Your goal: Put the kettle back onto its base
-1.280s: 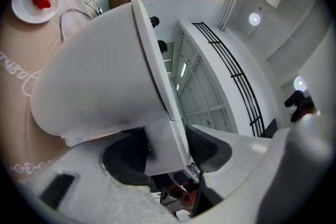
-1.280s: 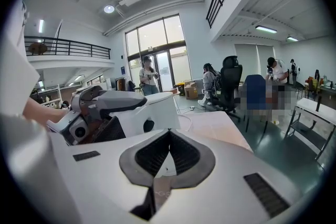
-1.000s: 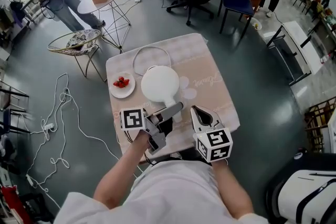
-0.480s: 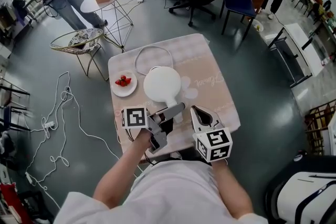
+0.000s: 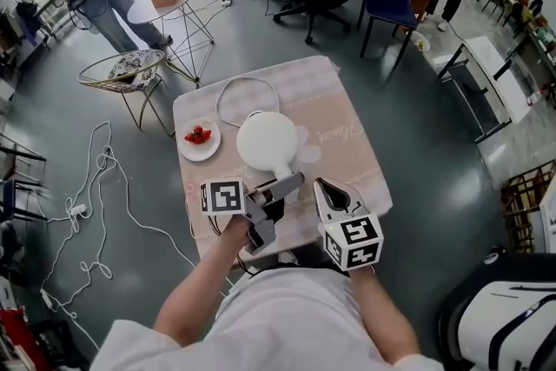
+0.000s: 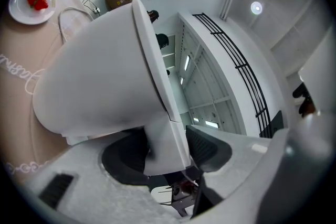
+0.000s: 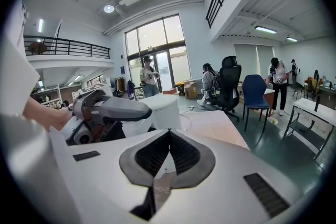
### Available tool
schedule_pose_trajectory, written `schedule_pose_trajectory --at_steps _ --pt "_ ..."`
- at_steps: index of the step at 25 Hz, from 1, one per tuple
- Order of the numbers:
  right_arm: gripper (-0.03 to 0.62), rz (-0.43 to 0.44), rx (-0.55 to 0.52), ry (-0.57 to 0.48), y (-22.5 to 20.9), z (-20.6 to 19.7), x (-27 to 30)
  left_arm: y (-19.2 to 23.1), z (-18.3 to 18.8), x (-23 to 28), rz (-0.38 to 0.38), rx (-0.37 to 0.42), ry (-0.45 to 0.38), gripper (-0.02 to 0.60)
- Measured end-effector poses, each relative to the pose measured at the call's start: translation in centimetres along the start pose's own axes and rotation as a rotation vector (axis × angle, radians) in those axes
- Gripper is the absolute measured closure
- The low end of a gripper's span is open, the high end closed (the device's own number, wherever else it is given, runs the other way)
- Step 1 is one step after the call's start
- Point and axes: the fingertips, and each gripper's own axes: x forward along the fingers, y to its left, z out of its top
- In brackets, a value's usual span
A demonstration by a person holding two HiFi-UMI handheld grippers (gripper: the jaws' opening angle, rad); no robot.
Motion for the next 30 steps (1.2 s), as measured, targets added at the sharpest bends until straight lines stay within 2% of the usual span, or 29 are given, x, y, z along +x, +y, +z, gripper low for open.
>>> schedule_pose_trajectory --at_steps 5,13,14,16,19,24,27,30 --pt "0.589 0.010 -0.002 0.007 0.2 -0.2 -0.1 -0.4 -0.1 -0.1 -0.063 -0.064 -0.030 0.359" --pt "0.589 0.025 -0.017 0.017 0.6 -0.2 0.0 -0.1 0.1 -0.4 -0.089 -0.001 -0.040 0.359" --pt "0.589 0.026 -0.018 0.017 0.6 -0.3 0.0 0.2 0.0 -0.4 -0.076 0.013 -0.037 0.353" --pt "0.589 0.028 -0.019 0.020 0.6 -0.4 -0.2 0.9 -0.5 -0.7 -0.042 0.000 -0.040 0.232" --pt "0.589 0.031 -0.020 0.026 0.6 -0.6 -0.2 1.2 -0.6 -1.4 -0.029 -0.001 -0.062 0.227" --pt "0.589 0.050 -0.026 0.030 0.8 -0.9 -0.5 1.1 -0.7 -2.6 0.016 0.063 -0.103 0.229" --pt "0.589 0.067 -0.029 0.030 1.1 -0.9 -0.8 0.6 -0.7 -3.8 0.058 0.122 -0.159 0.230" --pt "0.589 0.098 -0.033 0.030 1.7 -0.7 -0.9 0.5 -0.9 -5.2 0.139 0.201 -0.205 0.259"
